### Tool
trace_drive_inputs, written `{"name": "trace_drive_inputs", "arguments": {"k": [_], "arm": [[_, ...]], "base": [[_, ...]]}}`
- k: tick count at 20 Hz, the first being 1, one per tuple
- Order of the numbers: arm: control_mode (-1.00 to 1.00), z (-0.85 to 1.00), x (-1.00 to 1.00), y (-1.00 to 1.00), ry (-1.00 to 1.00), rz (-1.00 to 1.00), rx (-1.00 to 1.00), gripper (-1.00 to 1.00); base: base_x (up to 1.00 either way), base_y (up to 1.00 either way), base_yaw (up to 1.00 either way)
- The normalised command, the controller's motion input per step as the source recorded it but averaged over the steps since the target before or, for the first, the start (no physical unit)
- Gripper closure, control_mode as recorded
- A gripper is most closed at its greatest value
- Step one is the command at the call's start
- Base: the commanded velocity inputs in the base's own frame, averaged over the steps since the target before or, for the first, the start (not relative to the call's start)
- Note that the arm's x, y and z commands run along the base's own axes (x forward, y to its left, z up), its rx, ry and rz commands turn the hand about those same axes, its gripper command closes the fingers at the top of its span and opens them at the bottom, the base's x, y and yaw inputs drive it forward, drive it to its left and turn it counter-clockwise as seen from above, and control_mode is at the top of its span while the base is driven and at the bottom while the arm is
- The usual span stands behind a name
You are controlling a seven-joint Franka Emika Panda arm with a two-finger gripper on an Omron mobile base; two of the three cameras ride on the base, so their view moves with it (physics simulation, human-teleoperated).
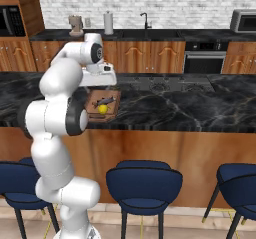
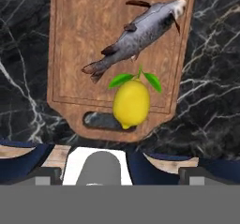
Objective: Retrieve a lemon from the fridge and place it on the cutting board with the fish.
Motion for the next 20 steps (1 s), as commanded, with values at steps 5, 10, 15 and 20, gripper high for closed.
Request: {"name": "trace_drive_inputs", "arguments": {"k": [5,10,15,20], "arm": [[-1.0,0.01,-1.0,0.0,-0.06,-0.12,0.01,-1.0],[-1.0,0.29,-1.0,0.0,-0.07,-0.06,0.0,-1.0],[-1.0,0.18,-0.94,0.0,-0.08,-0.04,0.0,-1.0],[-1.0,0.23,-0.83,0.0,-0.09,-0.03,0.0,-1.0]], "base": [[0.0,0.0,0.0],[0.0,0.0,0.0],[0.0,0.0,0.0],[0.0,0.0,0.0]]}}
